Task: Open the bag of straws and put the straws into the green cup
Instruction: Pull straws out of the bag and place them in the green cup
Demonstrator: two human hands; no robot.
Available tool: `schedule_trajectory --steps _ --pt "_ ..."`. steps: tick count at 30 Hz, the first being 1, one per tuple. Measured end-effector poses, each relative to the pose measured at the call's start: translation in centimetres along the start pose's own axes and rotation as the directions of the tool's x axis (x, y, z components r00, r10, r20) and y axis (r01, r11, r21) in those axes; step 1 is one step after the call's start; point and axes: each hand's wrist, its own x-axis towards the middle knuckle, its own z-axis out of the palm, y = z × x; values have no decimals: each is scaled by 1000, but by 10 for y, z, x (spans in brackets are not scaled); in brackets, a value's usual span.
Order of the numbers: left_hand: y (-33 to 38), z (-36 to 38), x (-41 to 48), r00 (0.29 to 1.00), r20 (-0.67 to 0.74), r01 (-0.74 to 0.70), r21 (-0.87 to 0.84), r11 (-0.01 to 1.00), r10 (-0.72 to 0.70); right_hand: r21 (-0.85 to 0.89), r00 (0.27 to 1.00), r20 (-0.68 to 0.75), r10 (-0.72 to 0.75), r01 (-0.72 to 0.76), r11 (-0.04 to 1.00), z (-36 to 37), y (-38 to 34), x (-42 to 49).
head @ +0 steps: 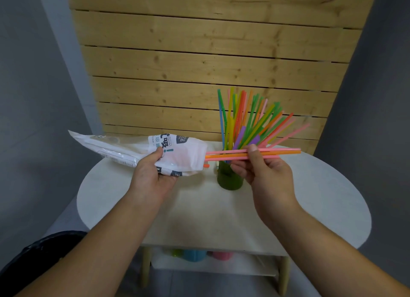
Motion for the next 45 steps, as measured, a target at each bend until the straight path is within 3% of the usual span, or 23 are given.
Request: schedule_trajectory --steps 3,10,17,30,38,45 --pt "5 -4 3 1000 -10 -9 -4 1000 9 22 998 -6 -60 60 998 -19 -13 7" --pt "8 -5 4 998 -61 -14 -53 998 11 -207 940 -77 -333 312 927 -68 -39 20" --pt "3 -2 4 999 -49 -3 -49 999 0 -394 877 -90 -472 403 826 -83 -52 26" --pt "8 -4 1 999 -38 -12 -37 999 11 -665 912 158 -378 381 642 -43 -21 50" --pt "12 -6 0 999 -20 -30 -5 1000 30 -686 947 141 -289 304 661 -26 -4 64" --pt "12 -5 -1 1000 -23 -18 -6 1000 18 -692 943 104 -316 296 658 -24 -2 64"
